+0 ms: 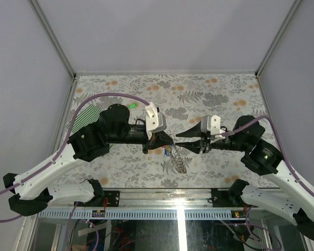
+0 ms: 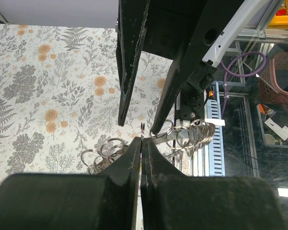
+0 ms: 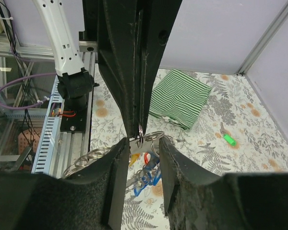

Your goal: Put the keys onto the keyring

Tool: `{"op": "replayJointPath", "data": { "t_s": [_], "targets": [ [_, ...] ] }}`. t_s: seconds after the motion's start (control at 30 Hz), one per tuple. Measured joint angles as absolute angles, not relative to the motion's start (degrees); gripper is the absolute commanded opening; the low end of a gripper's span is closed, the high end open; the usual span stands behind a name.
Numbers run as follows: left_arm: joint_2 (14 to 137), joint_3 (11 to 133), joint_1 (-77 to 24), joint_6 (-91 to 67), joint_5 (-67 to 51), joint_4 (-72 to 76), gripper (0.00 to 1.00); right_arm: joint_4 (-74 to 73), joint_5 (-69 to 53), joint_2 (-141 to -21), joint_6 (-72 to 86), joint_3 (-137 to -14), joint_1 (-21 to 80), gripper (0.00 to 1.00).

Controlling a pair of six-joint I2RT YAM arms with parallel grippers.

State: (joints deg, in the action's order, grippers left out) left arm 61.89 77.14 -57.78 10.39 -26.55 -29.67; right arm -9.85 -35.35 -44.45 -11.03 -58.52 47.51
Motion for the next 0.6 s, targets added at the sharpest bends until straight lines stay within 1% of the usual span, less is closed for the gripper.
{"op": "replayJointPath", "data": {
  "t_s": [0.27,0.37,0.47,0.5,0.6],
  "targets": [
    [62.19,77.14,-57.78,10.41,-26.57,-30.06,0.00,-10.11,-35.40,-45.71,-11.25,-58.85,47.51,0.23],
    [62.19,77.14,-57.78,10.44,-26.55,-30.11,0.00,-10.11,-35.44,-45.80,-11.20,-58.85,47.51,0.14],
    [62.19,77.14,-57.78,10.68,-26.44,-30.13,0.00,-10.13,-35.68,-45.95,-11.25,-58.85,47.53,0.00],
    [62.19,77.14,-57.78,10.83,-26.30,-30.15,0.00,-10.13,-35.70,-45.98,-11.27,-58.85,47.53,0.00],
    [62.19,77.14,-57.78,11.03,-26.20,-30.26,0.10,-10.13,-35.83,-46.00,-11.22,-58.85,47.53,0.00]
  ]
}}
